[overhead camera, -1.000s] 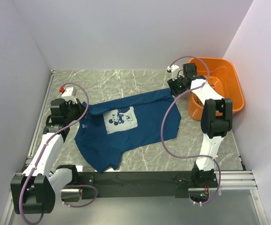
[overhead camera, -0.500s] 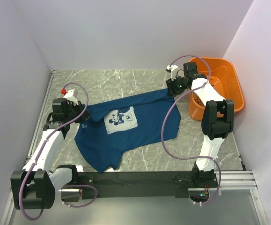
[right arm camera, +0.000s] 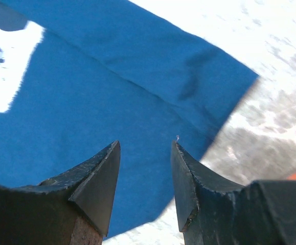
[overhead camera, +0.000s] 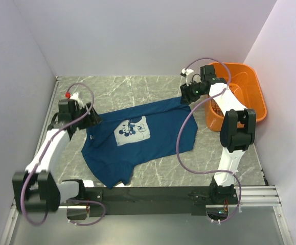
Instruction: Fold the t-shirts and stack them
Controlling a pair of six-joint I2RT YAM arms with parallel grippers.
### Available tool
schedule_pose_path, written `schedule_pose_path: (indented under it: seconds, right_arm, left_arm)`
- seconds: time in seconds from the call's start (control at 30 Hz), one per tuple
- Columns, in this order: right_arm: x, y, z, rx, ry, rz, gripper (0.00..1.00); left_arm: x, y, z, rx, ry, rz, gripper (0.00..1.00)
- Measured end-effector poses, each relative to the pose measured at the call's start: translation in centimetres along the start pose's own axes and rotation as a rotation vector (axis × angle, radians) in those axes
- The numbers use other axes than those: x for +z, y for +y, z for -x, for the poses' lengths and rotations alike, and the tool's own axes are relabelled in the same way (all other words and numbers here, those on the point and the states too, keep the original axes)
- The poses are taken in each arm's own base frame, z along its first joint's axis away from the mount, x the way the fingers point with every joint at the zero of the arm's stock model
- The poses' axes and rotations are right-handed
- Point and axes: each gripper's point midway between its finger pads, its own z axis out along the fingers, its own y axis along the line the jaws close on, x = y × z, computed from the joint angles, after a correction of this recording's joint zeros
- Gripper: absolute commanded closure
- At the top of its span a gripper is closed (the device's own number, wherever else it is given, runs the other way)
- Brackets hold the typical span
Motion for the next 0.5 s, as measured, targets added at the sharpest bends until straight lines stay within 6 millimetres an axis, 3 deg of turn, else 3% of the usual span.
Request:
schedule_pose_path:
  seconds: [0.13,0.33,0.5]
  right_arm:
    - [0.4,1.9,0.5,-0.004,-0.002,0.060,0.48]
    - [1.0,3.8,-0.1,0.011,0.013,0.120,0.48]
    - [1.4,4.4,-1.6,0.051,0.044,0.139,0.49]
  left_arm:
    - [3.8,0.2,1.2,-0.013,0.047,-0.001,0.38]
    - [8.2,2.1,-0.7,-0.037,0.171,0.055,0.41]
    - [10.7,1.3,-0.4,-0.003,0.199,0.069,0.44]
